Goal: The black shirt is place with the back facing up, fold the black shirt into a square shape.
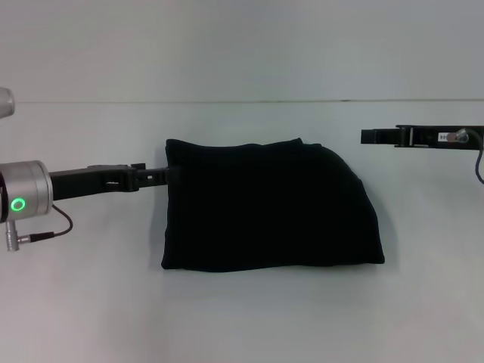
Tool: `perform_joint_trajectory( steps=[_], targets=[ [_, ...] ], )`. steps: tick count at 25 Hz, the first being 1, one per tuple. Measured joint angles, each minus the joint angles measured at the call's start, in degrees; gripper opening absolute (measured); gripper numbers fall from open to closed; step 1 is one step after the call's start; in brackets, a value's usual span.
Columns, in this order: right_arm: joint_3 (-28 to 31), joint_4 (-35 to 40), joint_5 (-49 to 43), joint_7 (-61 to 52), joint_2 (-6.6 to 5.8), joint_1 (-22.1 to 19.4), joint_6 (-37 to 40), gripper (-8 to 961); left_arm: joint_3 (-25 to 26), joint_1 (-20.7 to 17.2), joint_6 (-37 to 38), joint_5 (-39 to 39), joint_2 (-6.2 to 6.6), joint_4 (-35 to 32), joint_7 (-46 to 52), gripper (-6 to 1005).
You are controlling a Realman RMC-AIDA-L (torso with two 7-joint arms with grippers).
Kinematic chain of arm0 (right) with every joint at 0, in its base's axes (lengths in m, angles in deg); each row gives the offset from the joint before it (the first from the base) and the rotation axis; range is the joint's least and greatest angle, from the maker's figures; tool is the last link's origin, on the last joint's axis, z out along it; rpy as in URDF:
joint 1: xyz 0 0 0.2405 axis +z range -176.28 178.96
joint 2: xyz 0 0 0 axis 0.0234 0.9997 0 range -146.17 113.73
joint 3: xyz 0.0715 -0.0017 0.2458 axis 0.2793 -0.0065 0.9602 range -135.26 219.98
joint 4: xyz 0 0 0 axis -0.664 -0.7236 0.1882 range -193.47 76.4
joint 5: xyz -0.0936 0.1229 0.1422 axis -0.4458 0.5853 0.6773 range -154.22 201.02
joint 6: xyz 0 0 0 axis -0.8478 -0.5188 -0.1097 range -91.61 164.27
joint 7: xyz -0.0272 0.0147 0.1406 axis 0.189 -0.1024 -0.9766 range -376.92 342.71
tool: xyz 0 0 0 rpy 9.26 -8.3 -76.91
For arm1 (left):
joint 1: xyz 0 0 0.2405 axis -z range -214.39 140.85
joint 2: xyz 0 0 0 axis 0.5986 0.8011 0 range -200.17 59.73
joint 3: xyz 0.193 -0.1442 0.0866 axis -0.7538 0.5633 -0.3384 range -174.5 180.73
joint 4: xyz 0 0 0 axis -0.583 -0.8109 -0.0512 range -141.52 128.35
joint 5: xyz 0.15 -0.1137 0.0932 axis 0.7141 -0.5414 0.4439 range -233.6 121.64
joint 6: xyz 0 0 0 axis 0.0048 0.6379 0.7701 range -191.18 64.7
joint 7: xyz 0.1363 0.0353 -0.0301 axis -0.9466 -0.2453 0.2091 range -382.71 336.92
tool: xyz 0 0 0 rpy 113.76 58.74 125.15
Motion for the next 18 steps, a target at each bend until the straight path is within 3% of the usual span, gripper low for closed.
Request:
perform_joint_trajectory(
  steps=[1,6,9,18],
  targets=[
    [0.00,0.00,0.14,0.26,0.15,0.07,-0.39,590,0.00,0.17,-1.10,0.01,0.03,0.63,0.16,951],
    [-0.44,-0.01,0.17,0.52,0.22,0.35,-0.74,342,-0.71,1.26,-5.49,0.55,0.08,3.84,1.30,952],
    [-1.50,0.07,0.13,1.04,0.11,0.35,0.00,121,-1.70,1.40,-6.06,1.01,0.06,4.24,2.52,952],
    [-2.22,0.45,0.36,2.13,-0.29,-0.08,0.62,277,-2.68,1.51,-5.69,1.24,-0.07,4.35,4.80,951]
  ],
)
